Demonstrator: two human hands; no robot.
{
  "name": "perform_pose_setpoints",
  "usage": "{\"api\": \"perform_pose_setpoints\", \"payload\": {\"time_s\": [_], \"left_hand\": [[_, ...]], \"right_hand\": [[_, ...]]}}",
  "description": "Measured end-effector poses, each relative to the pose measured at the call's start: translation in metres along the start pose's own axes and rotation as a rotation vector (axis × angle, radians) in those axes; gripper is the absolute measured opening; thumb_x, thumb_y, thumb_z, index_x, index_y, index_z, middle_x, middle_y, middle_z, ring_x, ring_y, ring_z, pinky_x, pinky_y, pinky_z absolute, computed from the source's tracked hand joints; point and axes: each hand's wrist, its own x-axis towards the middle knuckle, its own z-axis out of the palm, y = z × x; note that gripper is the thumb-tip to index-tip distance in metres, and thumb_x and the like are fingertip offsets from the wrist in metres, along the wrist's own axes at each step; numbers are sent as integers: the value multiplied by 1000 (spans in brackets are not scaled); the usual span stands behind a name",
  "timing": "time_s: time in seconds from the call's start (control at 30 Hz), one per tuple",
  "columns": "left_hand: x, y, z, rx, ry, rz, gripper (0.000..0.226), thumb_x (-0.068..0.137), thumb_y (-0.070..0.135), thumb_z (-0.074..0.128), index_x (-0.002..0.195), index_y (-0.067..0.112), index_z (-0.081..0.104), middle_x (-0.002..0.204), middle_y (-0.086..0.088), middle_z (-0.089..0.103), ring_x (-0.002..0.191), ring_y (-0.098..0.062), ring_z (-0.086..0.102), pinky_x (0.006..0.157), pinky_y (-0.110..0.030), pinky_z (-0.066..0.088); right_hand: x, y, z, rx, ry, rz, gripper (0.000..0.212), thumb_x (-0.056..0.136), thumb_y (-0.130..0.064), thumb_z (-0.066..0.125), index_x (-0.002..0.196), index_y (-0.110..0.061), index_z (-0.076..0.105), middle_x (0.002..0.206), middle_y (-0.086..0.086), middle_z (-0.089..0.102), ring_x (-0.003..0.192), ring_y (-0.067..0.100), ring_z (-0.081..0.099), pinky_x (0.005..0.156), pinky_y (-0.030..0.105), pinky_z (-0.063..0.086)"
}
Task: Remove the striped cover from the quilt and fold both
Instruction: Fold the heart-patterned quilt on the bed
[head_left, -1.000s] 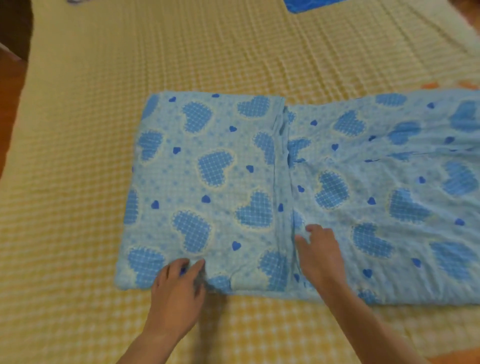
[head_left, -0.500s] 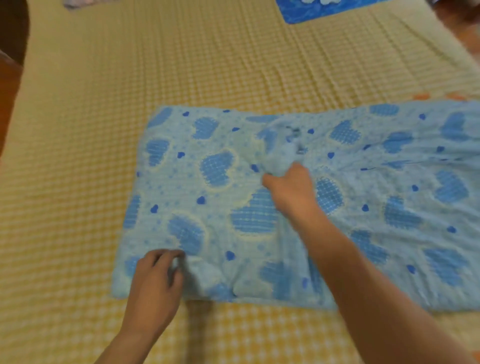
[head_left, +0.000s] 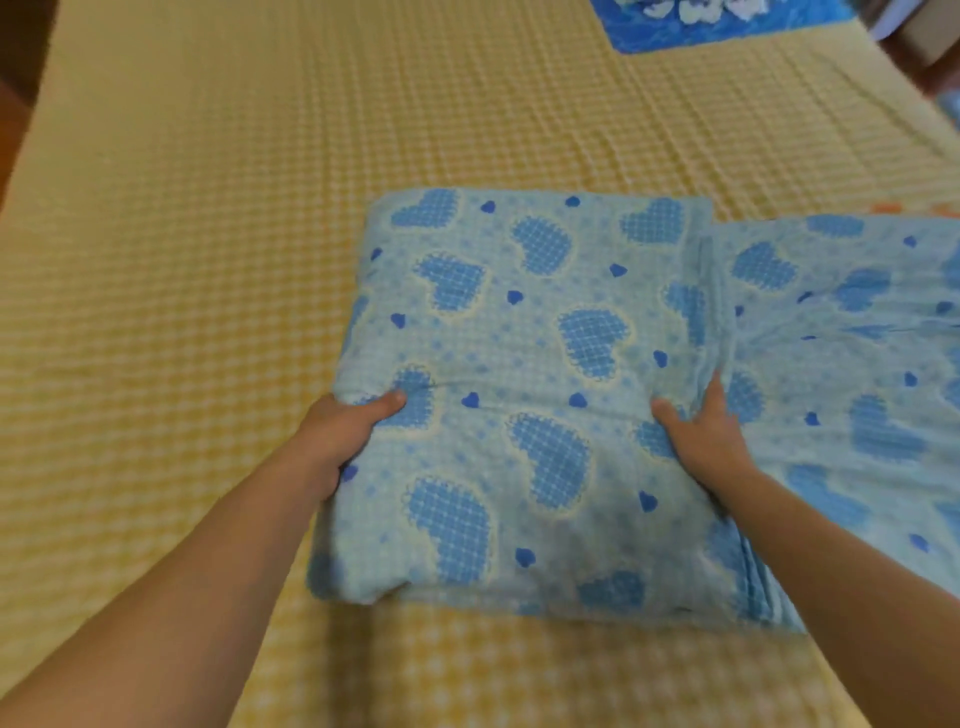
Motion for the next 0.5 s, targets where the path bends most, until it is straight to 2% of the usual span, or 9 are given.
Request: {"api": "perform_pose_setpoints", "payload": {"time_s": [0.07,0.13,0.23,0.3,0.33,0.4,0.43,0.47,0.5], "left_hand": [[-29,9,-21,-87,-21,125,34,74,23,86,104,16,73,95,-5,78,80,-21,76,60,-32,58],[-64,25,-59,-101,-38,244,29,78,17,83,104,19,71,93,0,78,78,-17,76,56,-28,58],[-95,45,-151,-32,68,379,22,78,22,83,97,28,73,90,6,78,73,-12,74,55,-28,58],[-99,50,-224,88,180,413,22,77,28,83,95,38,74,87,10,77,67,-9,73,51,-25,56],[-99,44,-259,161,255,393,27,77,30,83,101,38,74,90,9,77,69,-10,73,55,-26,57],[-93,18,-322,385,392,234,44,77,35,84,117,25,69,105,-2,76,84,-23,73,75,-39,59],[-88,0,-340,549,470,89,55,76,39,85,122,16,65,113,-12,71,95,-32,70,83,-48,57],[-80,-22,-350,718,558,-50,65,74,45,84,124,10,61,118,-22,65,103,-41,64,88,-55,54],[-74,-42,-347,841,642,-102,71,75,49,80,128,10,54,122,-27,57,109,-48,58,91,-59,51]], "right_hand": [[-18,-22,-12,21,57,-70,79,85,-49,67,151,-29,29,143,12,52,128,35,51,108,46,40],[-51,-53,-27,42,158,-116,70,82,-48,69,143,-30,40,138,4,56,123,29,55,103,39,42],[-118,-104,-13,221,194,-170,64,75,-56,67,134,-38,47,123,-14,61,109,10,59,88,24,42],[-153,-126,31,245,115,-262,62,78,-57,65,134,-40,46,119,-26,59,105,-5,57,86,12,43],[-166,-132,63,185,35,-297,64,82,-54,66,140,-37,43,128,-23,58,114,-4,55,94,12,43],[-187,-140,133,-20,-213,-310,74,90,-42,66,152,-23,32,148,5,46,137,20,43,113,30,35],[-199,-141,165,-125,-355,-272,77,91,-38,65,155,-19,26,150,15,40,140,29,38,115,35,32],[-213,-140,190,-215,-460,-241,82,90,-38,65,157,-20,20,152,17,34,141,33,35,116,38,31],[-227,-138,210,-284,-516,-236,87,91,-41,63,158,-23,11,155,17,28,142,35,31,116,41,30]]}}
